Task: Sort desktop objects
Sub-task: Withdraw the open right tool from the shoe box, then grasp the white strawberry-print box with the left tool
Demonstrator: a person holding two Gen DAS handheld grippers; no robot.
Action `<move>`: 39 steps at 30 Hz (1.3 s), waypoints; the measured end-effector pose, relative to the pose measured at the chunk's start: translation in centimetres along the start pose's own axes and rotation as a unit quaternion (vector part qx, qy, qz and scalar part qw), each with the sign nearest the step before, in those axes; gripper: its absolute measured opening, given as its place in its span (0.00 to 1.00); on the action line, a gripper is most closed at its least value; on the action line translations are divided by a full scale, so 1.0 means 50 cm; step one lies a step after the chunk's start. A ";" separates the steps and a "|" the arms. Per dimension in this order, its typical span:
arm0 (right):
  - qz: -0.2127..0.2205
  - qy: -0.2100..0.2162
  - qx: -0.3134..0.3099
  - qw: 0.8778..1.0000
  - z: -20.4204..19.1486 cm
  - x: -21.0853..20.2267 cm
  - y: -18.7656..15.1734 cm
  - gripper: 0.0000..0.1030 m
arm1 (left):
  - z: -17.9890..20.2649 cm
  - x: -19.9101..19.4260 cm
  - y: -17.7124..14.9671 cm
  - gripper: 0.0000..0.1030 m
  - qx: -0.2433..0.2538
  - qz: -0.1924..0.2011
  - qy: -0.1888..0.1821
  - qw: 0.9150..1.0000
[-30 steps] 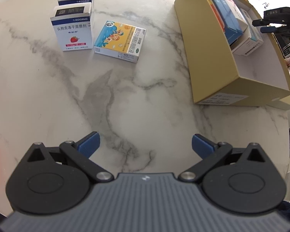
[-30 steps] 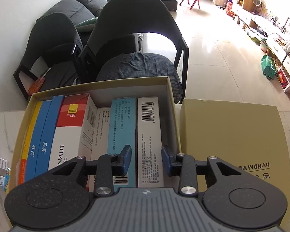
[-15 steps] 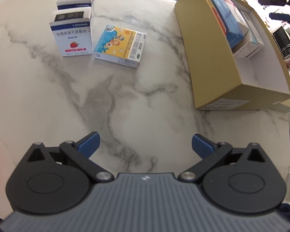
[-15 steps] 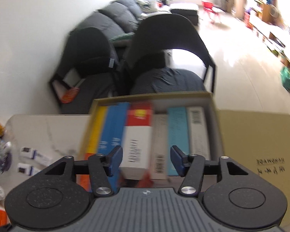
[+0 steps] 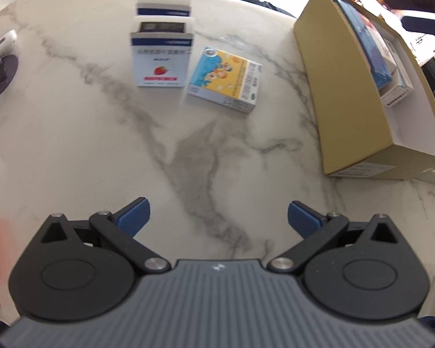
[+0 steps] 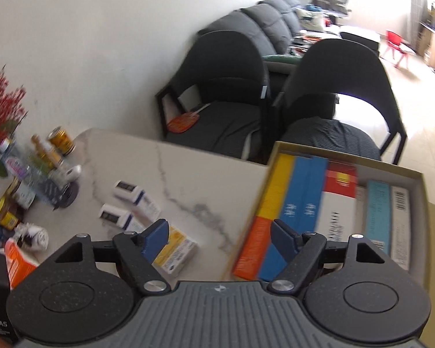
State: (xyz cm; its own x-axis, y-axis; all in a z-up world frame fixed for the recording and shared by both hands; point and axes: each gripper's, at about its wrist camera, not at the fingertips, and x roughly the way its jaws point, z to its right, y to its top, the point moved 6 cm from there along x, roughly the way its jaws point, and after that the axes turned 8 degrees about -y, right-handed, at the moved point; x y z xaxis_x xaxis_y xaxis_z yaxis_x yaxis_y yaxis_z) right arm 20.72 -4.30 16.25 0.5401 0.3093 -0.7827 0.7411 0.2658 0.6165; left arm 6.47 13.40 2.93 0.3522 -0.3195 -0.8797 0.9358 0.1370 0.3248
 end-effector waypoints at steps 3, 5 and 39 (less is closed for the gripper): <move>0.010 0.014 -0.033 0.999 -0.054 0.014 0.002 0.77 | -0.019 -0.009 -0.007 1.00 -0.009 0.004 0.000 1.000; 0.017 0.023 -0.055 0.998 -0.091 0.024 0.003 0.77 | -0.032 -0.016 -0.013 1.00 -0.016 0.007 0.001 1.000; -0.028 -0.023 0.009 0.999 -0.106 0.101 0.012 0.80 | -0.087 0.071 0.225 0.89 0.054 0.144 0.040 0.987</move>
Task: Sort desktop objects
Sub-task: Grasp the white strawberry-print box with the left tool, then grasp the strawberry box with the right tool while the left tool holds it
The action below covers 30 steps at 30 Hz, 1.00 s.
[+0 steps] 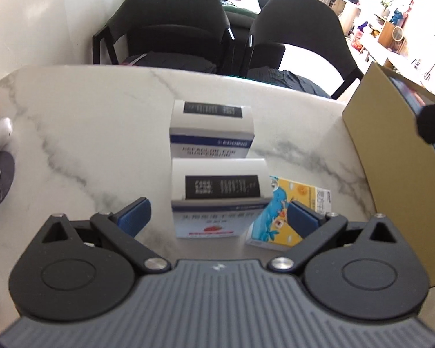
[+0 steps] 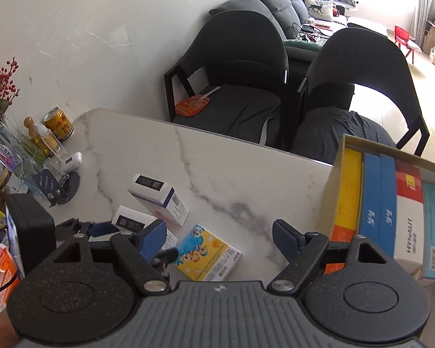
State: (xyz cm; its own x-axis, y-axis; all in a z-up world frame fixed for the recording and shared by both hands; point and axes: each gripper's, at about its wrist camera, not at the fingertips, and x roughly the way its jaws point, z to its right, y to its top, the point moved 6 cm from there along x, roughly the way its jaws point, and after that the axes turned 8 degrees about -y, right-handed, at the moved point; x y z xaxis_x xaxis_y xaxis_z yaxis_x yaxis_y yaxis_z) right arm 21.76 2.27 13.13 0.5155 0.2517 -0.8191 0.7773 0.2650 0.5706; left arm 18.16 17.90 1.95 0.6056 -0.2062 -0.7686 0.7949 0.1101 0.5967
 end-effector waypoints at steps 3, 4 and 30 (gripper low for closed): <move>0.006 0.002 0.016 1.000 0.014 -0.018 0.001 0.80 | -0.001 0.006 -0.006 0.64 0.000 -0.012 0.000 1.000; 0.007 0.003 0.022 1.000 0.018 -0.023 0.002 0.78 | -0.001 0.006 -0.009 0.60 0.002 -0.012 0.000 1.000; -0.079 0.121 -0.174 0.974 -0.204 0.031 -0.103 0.61 | 0.013 -0.134 -0.177 0.56 0.038 -0.028 -0.038 0.998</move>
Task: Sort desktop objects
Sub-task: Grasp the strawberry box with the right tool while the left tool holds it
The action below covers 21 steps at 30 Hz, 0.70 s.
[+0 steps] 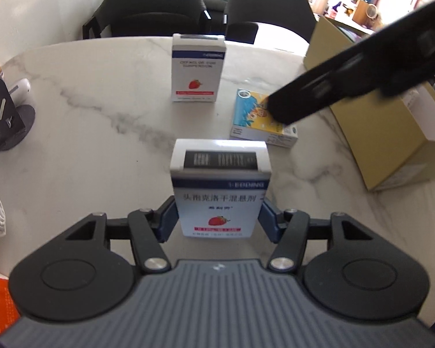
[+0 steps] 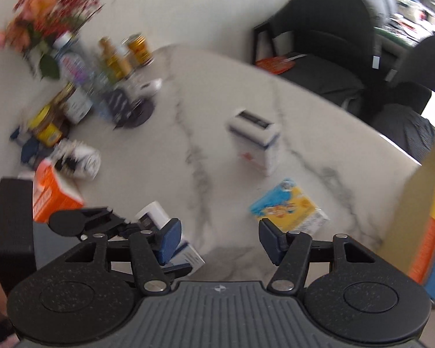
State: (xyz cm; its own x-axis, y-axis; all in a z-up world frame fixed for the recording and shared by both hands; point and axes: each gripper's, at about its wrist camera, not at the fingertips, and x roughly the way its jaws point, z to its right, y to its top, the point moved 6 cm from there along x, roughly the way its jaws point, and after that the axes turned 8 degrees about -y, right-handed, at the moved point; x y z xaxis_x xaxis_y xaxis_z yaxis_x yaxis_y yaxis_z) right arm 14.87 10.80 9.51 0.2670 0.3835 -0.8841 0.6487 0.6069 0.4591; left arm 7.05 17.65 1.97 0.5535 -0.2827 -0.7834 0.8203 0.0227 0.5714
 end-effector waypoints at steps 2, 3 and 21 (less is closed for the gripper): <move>-0.016 0.010 -0.029 0.999 -0.030 0.025 0.000 0.61 | 0.003 -0.006 -0.001 0.55 0.004 0.002 -0.003 1.000; -0.023 0.011 -0.045 0.999 -0.045 0.036 0.000 0.61 | 0.005 -0.009 -0.002 0.55 0.006 0.003 -0.005 1.000; -0.141 0.089 0.145 0.975 0.032 0.137 -0.070 0.73 | -0.009 -0.025 -0.031 0.55 -0.029 -0.002 -0.021 0.999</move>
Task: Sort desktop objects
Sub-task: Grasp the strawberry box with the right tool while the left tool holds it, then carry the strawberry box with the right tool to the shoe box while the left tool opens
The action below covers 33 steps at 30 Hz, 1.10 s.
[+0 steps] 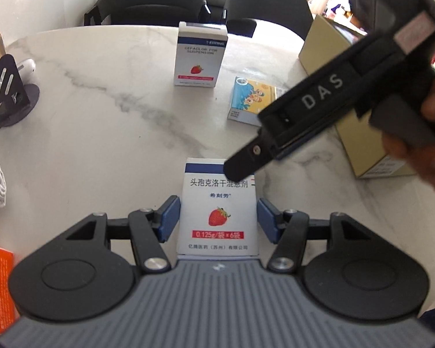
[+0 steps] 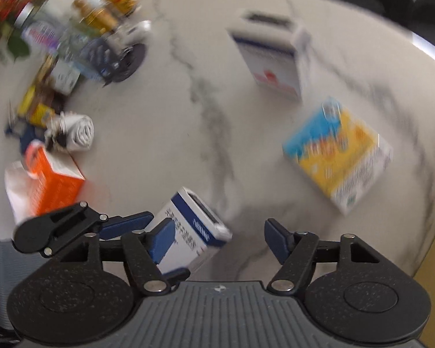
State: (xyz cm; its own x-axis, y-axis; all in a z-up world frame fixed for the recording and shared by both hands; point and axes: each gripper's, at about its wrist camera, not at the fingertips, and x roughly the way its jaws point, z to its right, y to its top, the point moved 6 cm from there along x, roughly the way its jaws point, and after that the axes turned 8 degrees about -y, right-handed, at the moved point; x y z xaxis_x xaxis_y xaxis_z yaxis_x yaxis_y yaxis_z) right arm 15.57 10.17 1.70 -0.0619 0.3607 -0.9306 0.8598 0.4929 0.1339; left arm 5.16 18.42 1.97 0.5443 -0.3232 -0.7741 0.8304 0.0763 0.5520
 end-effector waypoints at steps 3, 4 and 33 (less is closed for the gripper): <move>-0.025 0.047 0.057 0.997 0.021 0.011 -0.017 0.73 | 0.005 -0.009 0.005 0.55 0.002 0.006 -0.005 1.000; -0.026 0.049 0.063 0.996 0.024 0.013 -0.019 0.73 | 0.006 -0.013 0.008 0.55 0.003 0.010 -0.008 1.000; 0.020 0.034 -0.002 0.999 0.005 -0.085 -0.050 0.29 | 0.038 -0.033 0.010 0.53 0.048 0.006 -0.071 0.996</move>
State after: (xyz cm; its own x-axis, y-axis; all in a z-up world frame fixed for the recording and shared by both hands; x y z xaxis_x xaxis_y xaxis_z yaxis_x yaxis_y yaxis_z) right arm 13.81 7.19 5.25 -0.0616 0.4333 -0.8992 0.8606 0.4794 0.1720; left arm 4.43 17.18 4.10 0.5259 -0.4535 -0.7196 0.8050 -0.0078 0.5932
